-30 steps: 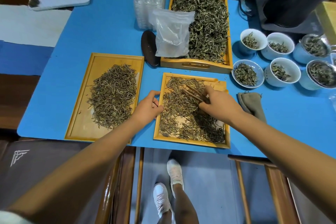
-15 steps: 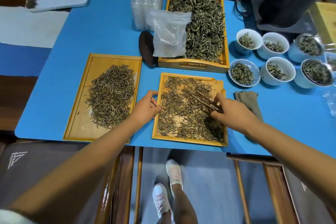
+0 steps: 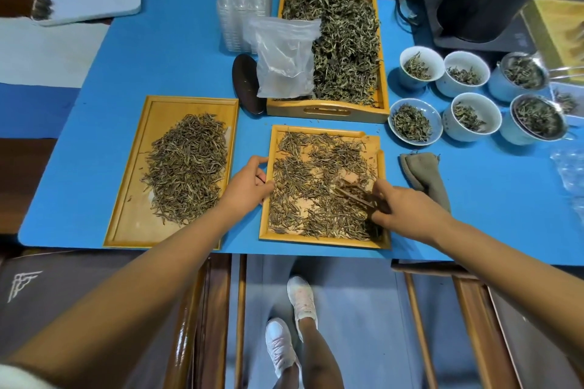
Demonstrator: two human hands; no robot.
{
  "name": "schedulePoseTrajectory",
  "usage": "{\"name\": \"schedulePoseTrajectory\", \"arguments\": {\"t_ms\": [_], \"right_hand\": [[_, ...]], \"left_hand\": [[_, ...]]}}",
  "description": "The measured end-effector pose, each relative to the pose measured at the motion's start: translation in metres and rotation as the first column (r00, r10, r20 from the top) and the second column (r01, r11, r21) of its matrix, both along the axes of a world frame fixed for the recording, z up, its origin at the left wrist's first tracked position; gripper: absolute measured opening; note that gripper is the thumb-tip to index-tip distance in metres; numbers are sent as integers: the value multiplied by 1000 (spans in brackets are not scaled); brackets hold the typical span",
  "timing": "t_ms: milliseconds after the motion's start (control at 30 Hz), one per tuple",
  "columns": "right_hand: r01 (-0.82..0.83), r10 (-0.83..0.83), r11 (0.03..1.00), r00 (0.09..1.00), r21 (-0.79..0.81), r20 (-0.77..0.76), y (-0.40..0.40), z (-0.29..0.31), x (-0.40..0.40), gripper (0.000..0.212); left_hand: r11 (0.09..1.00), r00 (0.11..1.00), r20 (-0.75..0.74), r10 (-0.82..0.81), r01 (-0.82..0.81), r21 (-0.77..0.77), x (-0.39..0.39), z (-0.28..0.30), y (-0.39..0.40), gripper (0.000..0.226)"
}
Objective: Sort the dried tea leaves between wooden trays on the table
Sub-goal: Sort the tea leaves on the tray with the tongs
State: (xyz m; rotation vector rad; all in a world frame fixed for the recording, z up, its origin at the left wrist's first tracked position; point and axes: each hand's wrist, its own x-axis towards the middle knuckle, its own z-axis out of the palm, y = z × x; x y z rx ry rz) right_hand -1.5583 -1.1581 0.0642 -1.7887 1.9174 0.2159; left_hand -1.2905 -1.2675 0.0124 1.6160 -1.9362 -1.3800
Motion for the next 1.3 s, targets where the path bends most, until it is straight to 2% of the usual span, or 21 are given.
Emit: {"name": "schedulePoseTrajectory", "arguments": {"t_ms": [133,200,367,567,833,967,1100,1300], "right_hand": [[66,-65,994,998,-85,9,3,1,-6,29],[94,-92,992,995,-83,29,4,3,-9,30],[64,-65,997,997,-41,-31,13,4,-14,28],[128,-126,987,992,-100,31,22,14,-17,25],[87,-87,996,996,-13,-3,30,9,-16,25],[133,-133,991,991,-32,-12,25,5,-15,25],[68,-68,998,997,4,-37,17,3,-12,30],[63,-63,998,997,8,-41,12,7,-13,31]], "left_hand": [[1000,1000,2,3,-3,-7,0,0,0,47],[1000,1000,-2,2,-2,-4,0,1,1,47],[1000,1000,-6,3,-3,-1,0,2,1,47],[1000,1000,-11,6,-6,8,0,2,1,48],[1000,1000,-18,10,-9,13,0,2,2,47],[1000,1000,-9,7,-6,10,0,2,1,48],[1000,1000,-3,5,-5,9,0,2,1,48],[1000,1000,-6,11,-11,10,0,2,2,48]]}}
